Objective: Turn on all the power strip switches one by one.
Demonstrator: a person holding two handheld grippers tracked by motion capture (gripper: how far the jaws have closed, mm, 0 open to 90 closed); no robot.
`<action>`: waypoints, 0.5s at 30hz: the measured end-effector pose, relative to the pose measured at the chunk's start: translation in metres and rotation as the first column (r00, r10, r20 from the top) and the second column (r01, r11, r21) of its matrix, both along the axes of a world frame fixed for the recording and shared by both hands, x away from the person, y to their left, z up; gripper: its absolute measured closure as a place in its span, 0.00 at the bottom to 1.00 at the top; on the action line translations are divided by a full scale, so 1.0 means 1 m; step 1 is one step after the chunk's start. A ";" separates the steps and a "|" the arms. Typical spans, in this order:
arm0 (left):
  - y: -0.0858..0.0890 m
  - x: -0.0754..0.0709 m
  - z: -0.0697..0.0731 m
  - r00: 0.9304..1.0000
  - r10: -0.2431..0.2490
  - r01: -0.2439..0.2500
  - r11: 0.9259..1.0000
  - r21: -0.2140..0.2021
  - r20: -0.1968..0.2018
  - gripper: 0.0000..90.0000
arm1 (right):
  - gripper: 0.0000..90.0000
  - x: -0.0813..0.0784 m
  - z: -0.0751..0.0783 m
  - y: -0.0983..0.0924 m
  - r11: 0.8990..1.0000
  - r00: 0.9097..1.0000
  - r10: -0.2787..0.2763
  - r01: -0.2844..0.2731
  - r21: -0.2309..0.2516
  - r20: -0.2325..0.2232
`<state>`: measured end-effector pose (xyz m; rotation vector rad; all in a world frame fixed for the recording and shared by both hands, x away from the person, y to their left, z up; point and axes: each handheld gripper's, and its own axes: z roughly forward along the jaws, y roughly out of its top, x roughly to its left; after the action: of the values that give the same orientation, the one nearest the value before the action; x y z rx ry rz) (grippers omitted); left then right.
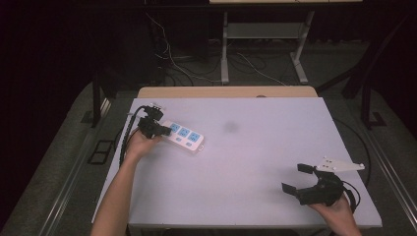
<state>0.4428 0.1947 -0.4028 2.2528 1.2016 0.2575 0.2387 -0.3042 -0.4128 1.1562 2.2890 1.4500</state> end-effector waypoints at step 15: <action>0.003 -0.022 0.034 0.994 0.029 -0.021 0.997 -0.075 0.109 0.58 | 0.02 0.000 0.000 0.000 1.000 1.000 -0.004 0.004 0.000 -0.004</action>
<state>0.4209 0.1980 -0.3686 2.1328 1.1630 0.3362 0.2391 -0.3043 -0.4128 1.1641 2.2887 1.4474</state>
